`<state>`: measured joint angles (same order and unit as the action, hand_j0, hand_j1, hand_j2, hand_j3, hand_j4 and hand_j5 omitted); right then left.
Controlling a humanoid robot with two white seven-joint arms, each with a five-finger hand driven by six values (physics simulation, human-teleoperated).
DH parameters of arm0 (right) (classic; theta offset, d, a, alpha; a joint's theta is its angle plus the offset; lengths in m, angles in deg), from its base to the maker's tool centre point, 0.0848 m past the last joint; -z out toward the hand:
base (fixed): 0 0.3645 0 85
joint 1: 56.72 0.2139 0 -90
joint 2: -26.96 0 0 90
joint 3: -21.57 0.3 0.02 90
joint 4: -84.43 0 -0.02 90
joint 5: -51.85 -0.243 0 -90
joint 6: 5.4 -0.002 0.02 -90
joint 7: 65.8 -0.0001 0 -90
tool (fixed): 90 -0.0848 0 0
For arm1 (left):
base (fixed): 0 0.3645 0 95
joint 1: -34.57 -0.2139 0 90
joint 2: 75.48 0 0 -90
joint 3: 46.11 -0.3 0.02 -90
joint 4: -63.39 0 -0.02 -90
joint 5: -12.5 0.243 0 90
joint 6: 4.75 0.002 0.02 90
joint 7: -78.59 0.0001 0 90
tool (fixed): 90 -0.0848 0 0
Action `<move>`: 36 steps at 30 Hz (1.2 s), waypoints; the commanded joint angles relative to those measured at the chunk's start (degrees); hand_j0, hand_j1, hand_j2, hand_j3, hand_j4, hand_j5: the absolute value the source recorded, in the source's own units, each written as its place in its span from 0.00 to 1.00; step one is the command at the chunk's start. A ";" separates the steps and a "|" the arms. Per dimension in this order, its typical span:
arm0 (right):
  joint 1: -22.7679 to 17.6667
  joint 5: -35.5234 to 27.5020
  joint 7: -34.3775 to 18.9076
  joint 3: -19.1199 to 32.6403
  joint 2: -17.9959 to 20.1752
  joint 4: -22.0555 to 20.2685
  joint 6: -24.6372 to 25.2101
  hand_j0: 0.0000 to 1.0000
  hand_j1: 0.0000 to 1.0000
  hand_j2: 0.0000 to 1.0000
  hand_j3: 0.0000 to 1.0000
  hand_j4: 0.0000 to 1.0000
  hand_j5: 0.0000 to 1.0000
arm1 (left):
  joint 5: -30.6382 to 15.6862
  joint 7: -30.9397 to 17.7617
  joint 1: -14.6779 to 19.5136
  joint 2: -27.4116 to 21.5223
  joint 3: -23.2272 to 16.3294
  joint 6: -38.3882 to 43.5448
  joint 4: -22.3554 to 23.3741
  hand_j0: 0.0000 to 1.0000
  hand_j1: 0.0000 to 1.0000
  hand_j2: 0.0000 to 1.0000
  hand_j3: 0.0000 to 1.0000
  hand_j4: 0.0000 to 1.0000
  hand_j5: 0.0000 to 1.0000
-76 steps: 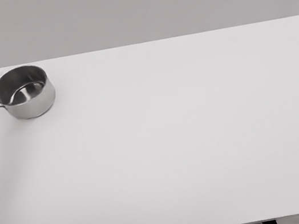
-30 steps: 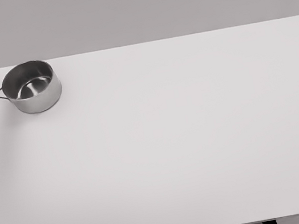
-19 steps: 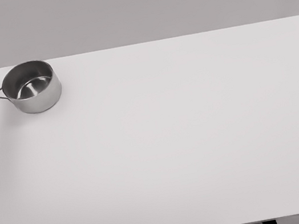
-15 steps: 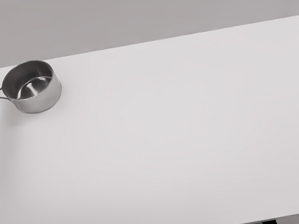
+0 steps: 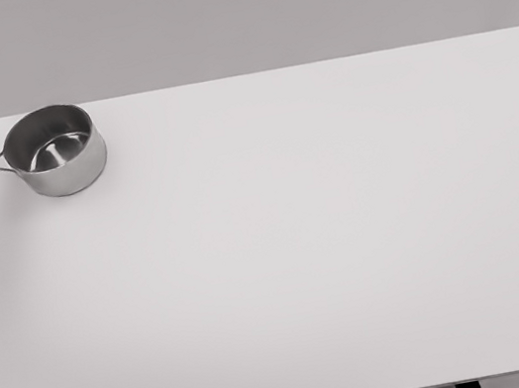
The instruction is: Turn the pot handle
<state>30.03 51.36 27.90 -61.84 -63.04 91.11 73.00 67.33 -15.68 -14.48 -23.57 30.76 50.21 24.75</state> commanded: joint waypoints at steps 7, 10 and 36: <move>0.00 0.05 0.00 0.01 0.00 0.00 0.00 1.00 1.00 1.00 1.00 1.00 1.00 | -0.60 -0.22 -0.09 0.38 0.03 0.04 -0.64 1.00 1.00 1.00 1.00 1.00 1.00; 0.00 -0.04 0.00 0.01 0.00 0.00 0.00 1.00 1.00 1.00 1.00 1.00 1.00 | -0.42 -0.66 -0.70 2.32 -0.05 0.04 -4.33 1.00 1.00 1.00 1.00 1.00 1.00; 0.00 0.05 0.00 0.01 0.00 0.00 0.00 1.00 1.00 1.00 1.00 1.00 1.00 | 1.16 -0.13 2.20 1.18 0.03 0.04 0.50 1.00 1.00 1.00 1.00 1.00 1.00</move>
<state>30.11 51.38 27.90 -61.84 -63.04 91.11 73.00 68.70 -15.86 -12.19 -22.39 30.67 50.21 25.22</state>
